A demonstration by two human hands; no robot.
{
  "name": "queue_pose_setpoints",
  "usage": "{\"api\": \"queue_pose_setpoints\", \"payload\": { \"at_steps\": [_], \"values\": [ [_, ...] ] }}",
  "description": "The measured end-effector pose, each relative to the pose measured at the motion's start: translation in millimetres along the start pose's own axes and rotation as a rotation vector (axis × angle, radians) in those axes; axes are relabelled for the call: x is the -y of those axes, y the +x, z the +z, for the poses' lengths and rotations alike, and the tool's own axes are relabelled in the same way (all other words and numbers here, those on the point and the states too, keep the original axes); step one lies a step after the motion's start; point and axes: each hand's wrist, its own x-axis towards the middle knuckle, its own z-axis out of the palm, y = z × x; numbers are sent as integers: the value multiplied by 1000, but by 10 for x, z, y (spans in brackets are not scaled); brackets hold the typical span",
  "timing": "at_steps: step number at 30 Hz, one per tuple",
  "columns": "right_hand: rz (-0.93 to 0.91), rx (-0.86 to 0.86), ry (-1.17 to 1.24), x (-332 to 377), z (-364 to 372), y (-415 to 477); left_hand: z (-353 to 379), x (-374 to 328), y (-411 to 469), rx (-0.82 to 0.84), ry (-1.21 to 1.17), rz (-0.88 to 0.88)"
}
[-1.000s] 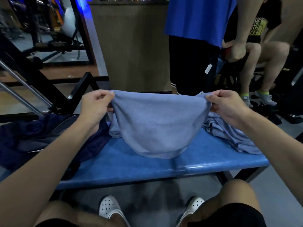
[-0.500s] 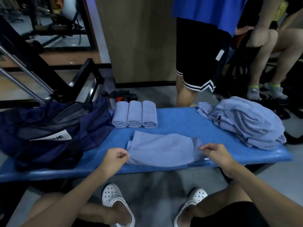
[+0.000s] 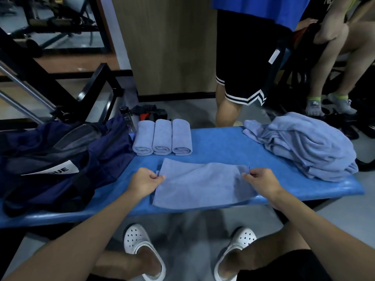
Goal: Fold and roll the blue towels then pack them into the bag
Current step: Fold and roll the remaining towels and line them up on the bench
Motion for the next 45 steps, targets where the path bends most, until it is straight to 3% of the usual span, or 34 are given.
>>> {"api": "queue_pose_setpoints", "payload": {
  "at_steps": [4, 8, 18, 22, 31, 38, 45],
  "values": [
    [14, -14, 31, 77, -42, 25, -34, -125, 6, -8, -32, 22],
    [-9, -29, 252, 246, -235, 66, -291, -403, -46, -93, -310, 122],
    [-240, -82, 635, 1007, -929, -118, -1275, -1146, -343, -288, -707, 429],
    [-371, -125, 638, 1269, -1101, -284, -1452, -1300, -476, -312, -754, 515],
    [-454, -164, 655, 1460, -1222, -433, -1554, -1357, -651, -321, -810, 527],
    [-417, -212, 674, 1504, -1237, -435, -1569, -1365, -645, -376, -779, 508],
    [-337, -243, 438, 1490, -1174, -390, -1534, -1367, -600, -425, -587, 391]
  ]
}}
